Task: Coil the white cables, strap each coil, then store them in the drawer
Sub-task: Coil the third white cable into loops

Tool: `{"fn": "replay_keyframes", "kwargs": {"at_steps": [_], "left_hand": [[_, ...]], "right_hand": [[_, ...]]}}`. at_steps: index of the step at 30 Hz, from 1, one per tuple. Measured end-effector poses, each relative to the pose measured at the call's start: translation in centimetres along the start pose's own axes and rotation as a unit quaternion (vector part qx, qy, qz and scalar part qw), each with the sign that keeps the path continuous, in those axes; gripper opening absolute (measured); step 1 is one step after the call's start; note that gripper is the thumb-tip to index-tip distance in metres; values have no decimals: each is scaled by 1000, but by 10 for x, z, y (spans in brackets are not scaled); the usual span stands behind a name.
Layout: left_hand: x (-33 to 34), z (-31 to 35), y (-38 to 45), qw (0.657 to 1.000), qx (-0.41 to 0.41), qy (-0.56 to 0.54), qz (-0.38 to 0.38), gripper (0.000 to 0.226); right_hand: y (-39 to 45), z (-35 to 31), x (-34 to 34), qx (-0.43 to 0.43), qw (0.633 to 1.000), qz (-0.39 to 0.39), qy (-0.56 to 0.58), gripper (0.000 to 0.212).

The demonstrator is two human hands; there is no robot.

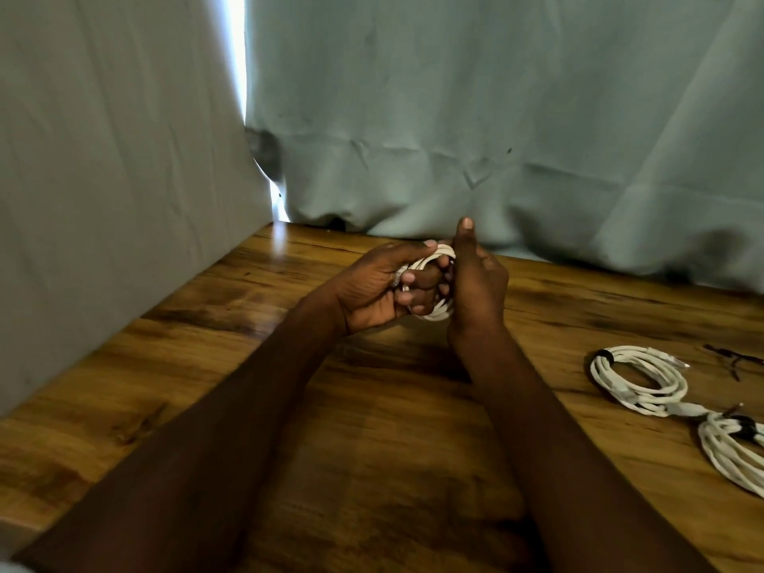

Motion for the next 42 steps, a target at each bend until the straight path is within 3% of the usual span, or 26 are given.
{"fn": "replay_keyframes", "kwargs": {"at_steps": [2, 5, 9, 11, 14, 18, 22, 26, 30, 34, 38, 42], "left_hand": [[-2, -2, 0, 1000, 1, 0, 3, 30], [-3, -4, -4, 1000, -4, -22, -5, 32], [3, -4, -3, 998, 13, -52, -19, 35], [3, -3, -3, 1000, -4, -28, -12, 37], [-7, -6, -4, 999, -35, -9, 40, 36], [-1, -19, 7, 996, 8, -28, 85, 25], [4, -27, 17, 992, 69, -32, 104, 28], [3, -24, 17, 988, 104, -71, 85, 18], [7, -19, 20, 987, 118, -86, 62, 16], [7, -19, 26, 991, 81, -34, 101, 13], [7, -19, 27, 989, 55, -9, 135, 14], [7, -19, 23, 992, 43, -2, 122, 17]], "right_hand": [[1, 8, -3, 99, 993, -21, 57, 58], [1, 13, -3, 135, 987, -45, 78, 78], [2, 7, -6, 149, 976, -77, 141, 55], [-1, 4, -6, 147, 976, -55, 151, 51], [-3, 0, -6, 110, 989, 19, 97, 39], [-1, -1, -9, 4, 1000, 21, 16, 34], [2, 1, -14, -17, 999, -26, -26, 32], [7, 5, -17, 94, 984, -142, 56, 25], [21, 18, -20, 138, 968, -160, 133, 49], [24, 16, -31, 161, 942, -157, 248, 73], [23, 9, -33, 186, 939, -124, 263, 73], [24, 12, -35, 202, 942, -94, 251, 69]]}}
Point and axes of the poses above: each hand's wrist, its own y-axis towards the middle knuckle, its own x-axis out of the palm, z = x × y, the point moved 2 cm from there along y, towards the middle knuckle, and after that the axes turned 15 degrees about -z, right-handed, at the moved point
